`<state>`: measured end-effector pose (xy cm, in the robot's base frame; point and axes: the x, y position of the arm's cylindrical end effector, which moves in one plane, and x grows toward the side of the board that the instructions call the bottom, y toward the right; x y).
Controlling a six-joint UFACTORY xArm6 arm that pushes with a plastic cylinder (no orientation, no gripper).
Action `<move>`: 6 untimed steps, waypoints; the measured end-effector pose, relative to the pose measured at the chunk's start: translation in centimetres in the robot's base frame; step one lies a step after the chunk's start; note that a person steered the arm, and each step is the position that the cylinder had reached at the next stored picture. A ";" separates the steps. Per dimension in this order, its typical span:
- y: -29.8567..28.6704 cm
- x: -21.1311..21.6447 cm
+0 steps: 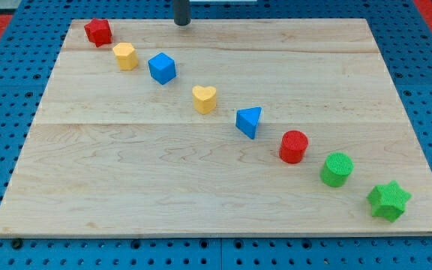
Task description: Point your arm at red star
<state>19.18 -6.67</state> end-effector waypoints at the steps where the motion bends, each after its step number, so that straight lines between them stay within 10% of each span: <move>1: -2.6 0.0; 6: -20.5 0.0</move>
